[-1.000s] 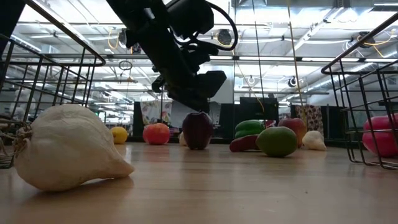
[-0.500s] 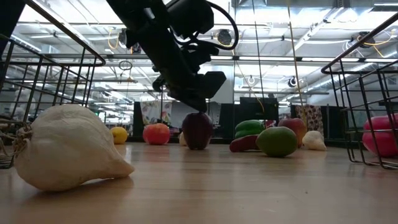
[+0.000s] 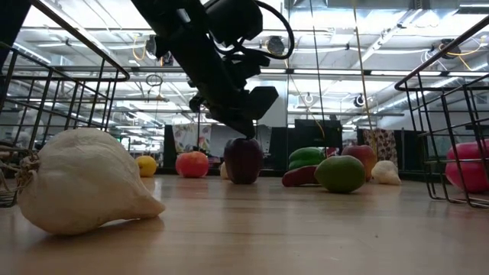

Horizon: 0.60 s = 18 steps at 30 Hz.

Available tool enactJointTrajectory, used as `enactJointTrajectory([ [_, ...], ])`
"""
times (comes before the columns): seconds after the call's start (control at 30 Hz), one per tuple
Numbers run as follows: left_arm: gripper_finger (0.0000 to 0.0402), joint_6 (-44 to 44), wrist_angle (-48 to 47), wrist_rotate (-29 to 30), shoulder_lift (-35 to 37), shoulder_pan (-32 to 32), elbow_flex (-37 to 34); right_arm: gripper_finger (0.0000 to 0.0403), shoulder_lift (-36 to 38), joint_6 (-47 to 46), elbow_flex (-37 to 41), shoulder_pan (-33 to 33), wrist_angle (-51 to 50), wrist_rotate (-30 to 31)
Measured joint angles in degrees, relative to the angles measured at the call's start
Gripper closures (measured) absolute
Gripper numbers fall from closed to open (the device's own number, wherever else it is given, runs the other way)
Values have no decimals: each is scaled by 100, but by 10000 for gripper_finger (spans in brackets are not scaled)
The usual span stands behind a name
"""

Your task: Sort produce into baskets

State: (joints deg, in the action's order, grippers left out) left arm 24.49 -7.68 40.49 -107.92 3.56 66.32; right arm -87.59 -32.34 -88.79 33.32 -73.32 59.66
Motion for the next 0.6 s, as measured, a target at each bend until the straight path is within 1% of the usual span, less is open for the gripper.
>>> enactJointTrajectory([
  [0.13,393,-230,-49,-79,74,24,0,49,0,0,0,-2,0,0],
  [0.23,393,-247,-54,-318,200,27,0,49,0,0,0,-2,0,0],
  [0.33,393,-347,-62,-365,314,34,0,49,0,0,0,0,0,0],
  [0.6,393,-463,-269,-765,468,52,-2,49,0,-15,0,-2,-2,-9],
])
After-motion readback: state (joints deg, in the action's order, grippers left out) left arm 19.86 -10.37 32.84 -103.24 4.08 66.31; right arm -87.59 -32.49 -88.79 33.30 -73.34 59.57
